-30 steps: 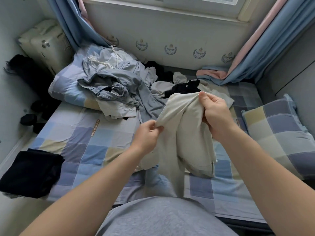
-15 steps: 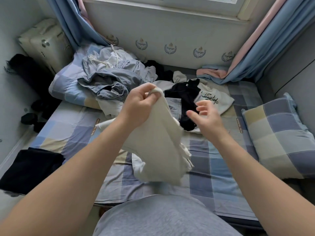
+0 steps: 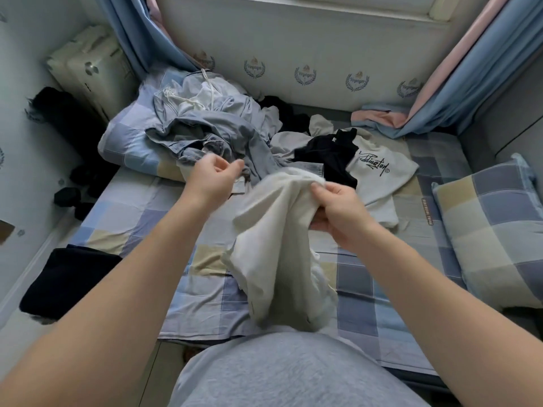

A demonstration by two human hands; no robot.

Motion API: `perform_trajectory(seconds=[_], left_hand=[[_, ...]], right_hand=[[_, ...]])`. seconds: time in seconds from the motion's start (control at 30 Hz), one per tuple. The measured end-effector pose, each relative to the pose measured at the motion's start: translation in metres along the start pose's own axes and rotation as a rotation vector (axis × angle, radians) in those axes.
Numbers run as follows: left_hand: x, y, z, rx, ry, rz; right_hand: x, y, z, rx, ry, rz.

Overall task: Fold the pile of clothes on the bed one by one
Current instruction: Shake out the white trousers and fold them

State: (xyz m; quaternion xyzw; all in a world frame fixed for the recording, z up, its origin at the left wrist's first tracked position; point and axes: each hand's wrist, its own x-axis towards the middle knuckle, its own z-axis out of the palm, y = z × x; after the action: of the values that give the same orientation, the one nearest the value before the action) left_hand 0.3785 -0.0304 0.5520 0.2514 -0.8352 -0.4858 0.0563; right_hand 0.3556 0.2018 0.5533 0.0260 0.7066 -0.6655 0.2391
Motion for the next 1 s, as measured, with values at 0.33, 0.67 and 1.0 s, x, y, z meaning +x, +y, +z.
perform_trajectory(seconds=[0.33, 0.67, 1.0], left_hand=[[-0.034, -0.051, 0.053, -0.1, -0.296, 0.004], [-0.03, 0.013, 0.03, -0.399, -0.186, -0.083], [-0.012, 0.051, 0.016, -0.658, -0.108, -0.215]], right_hand=[[-0.001, -0.031, -0.005, 0.162, 0.076, -0.039], [-0.006, 0.006, -0.024, -0.235, 0.163, -0.251], [-0.006, 0.068, 0.03, -0.441, -0.152, -0.043]])
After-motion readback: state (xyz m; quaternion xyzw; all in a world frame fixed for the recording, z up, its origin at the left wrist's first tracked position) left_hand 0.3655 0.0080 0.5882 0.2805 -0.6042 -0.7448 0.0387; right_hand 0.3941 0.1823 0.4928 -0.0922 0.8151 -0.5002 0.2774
